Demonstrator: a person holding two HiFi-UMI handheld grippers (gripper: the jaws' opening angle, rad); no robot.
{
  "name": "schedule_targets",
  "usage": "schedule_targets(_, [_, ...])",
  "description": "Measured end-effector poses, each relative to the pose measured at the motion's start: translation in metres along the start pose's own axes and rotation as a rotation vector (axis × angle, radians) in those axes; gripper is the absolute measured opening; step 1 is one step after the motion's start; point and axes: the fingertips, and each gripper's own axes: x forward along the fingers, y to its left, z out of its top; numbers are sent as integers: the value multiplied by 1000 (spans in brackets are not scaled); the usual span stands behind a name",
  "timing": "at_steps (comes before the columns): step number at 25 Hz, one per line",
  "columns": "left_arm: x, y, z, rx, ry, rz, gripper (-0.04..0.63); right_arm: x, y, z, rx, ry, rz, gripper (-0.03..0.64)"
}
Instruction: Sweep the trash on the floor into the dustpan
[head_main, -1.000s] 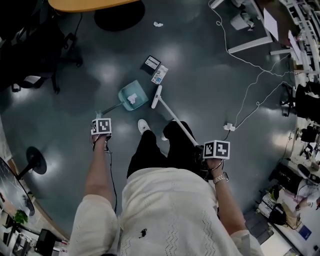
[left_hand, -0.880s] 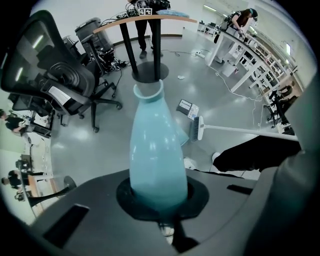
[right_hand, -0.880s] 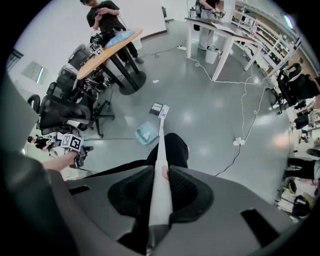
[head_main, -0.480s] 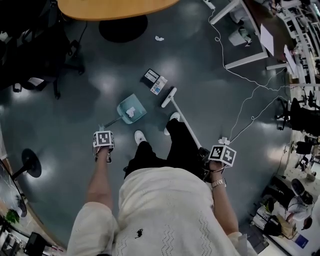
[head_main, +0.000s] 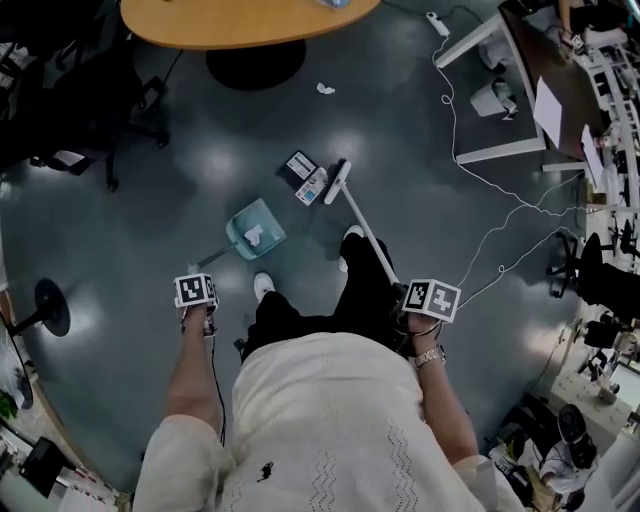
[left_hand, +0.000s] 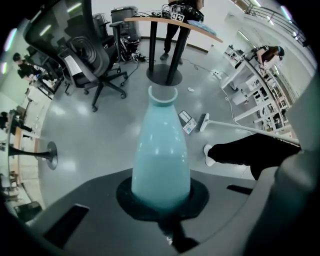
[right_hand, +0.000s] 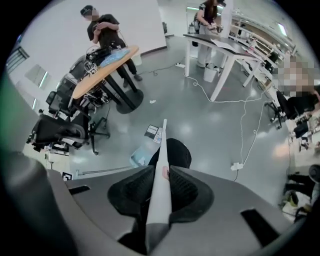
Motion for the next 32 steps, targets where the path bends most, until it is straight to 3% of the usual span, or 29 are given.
schedule_targets(6, [5, -38, -7, -157, -1, 28, 11, 14, -25, 90, -182, 62, -7, 114])
schedule_targets(12, [18, -66, -30, -281, -21, 30, 11, 14, -57, 143, -179, 92, -11, 112])
schedule_targets(14, [20, -75, -35, -317, -30, 32, 11, 14, -57, 155, -267, 102, -37, 112])
schedule_targets(16, [21, -85, -38, -340, -35, 34, 11, 17, -47, 161, -432, 119, -77, 112])
schedule_targets(19, [21, -96, -41, -348, -38, 45, 11, 16, -20, 153, -792, 136, -166, 114])
schedule_targets(21, [20, -97, -44, -346, -41, 48, 11, 19, -4, 140, -952, 128, -195, 114])
schedule_targets(25, [19, -96, -45, -320, -39, 45, 11, 26, 14, 116, -948, 116, -129, 114])
schedule_targets(29, [19, -89, -45, -307, -45, 45, 11, 31, 31, 75, -1080, 130, -80, 114])
schedule_targets(32, [16, -85, -40, -286, -56, 32, 11, 28, 43, 48, -1102, 137, -68, 114])
